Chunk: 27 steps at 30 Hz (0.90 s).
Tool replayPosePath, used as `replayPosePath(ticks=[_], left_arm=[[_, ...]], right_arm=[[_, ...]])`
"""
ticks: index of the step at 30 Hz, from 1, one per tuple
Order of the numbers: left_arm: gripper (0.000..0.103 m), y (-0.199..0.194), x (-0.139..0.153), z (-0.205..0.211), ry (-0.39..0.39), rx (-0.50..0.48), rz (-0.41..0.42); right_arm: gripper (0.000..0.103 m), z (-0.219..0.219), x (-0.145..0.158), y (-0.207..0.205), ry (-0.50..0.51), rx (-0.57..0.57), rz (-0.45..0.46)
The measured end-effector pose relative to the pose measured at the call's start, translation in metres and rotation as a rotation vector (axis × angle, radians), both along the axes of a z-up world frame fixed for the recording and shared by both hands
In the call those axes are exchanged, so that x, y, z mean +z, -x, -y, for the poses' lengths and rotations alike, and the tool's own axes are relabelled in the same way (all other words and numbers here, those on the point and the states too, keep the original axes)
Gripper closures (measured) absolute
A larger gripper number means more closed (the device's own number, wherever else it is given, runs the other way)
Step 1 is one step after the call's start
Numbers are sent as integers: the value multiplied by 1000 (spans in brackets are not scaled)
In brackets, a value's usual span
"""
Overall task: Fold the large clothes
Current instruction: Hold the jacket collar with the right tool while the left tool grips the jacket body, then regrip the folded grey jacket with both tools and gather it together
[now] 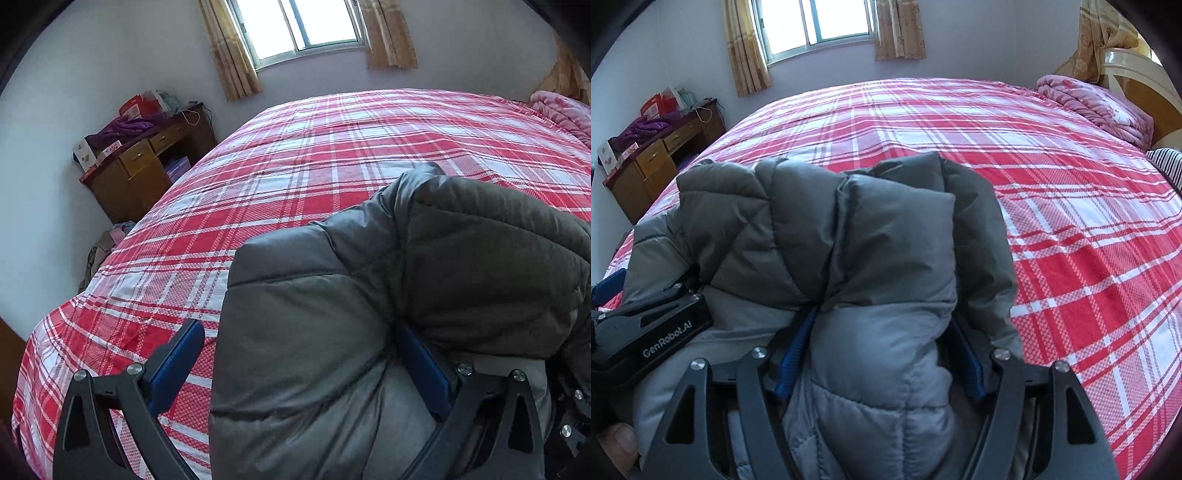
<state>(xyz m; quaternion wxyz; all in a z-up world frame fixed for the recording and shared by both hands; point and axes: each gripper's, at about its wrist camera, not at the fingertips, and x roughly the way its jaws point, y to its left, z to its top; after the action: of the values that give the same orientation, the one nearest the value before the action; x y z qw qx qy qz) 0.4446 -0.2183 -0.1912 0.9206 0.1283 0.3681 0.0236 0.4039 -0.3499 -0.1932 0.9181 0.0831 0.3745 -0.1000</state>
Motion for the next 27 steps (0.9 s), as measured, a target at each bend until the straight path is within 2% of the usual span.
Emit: replayPosePath(ticks=[6, 10, 12, 15, 17, 18, 19, 21, 22, 24, 27], left_arm=[[1, 1, 0, 0, -3, -2, 5], [1, 3, 6, -2, 1, -10, -3], [1, 5, 18, -10, 45, 0, -19], [1, 7, 46, -26, 147, 43, 41], [1, 1, 60, -32, 200, 60, 66], [1, -5, 62, -31, 212, 53, 64], [1, -13, 58, -27, 190, 46, 52], [1, -24, 39, -16, 86, 53, 25], [1, -30, 28, -12, 55, 44, 1], [1, -30, 22, -16, 83, 56, 6], [1, -31, 15, -18, 104, 78, 11]], right_arm=[[32, 1, 1, 0, -4, 0, 4], [32, 6, 14, 15, -6, -23, 76], [32, 0, 30, 28, 51, -39, 139], [32, -12, 60, 33, 103, -8, 220], [33, -17, 73, 24, 90, 22, 232], [38, -19, 75, 16, 74, 44, 227], [39, -20, 75, 7, 73, 56, 217], [40, -18, 64, -13, 80, 63, 169], [40, -14, 53, -24, 48, 76, 132], [41, -3, 35, -38, -4, 81, 85], [41, 1, 25, -45, -37, 108, 65]])
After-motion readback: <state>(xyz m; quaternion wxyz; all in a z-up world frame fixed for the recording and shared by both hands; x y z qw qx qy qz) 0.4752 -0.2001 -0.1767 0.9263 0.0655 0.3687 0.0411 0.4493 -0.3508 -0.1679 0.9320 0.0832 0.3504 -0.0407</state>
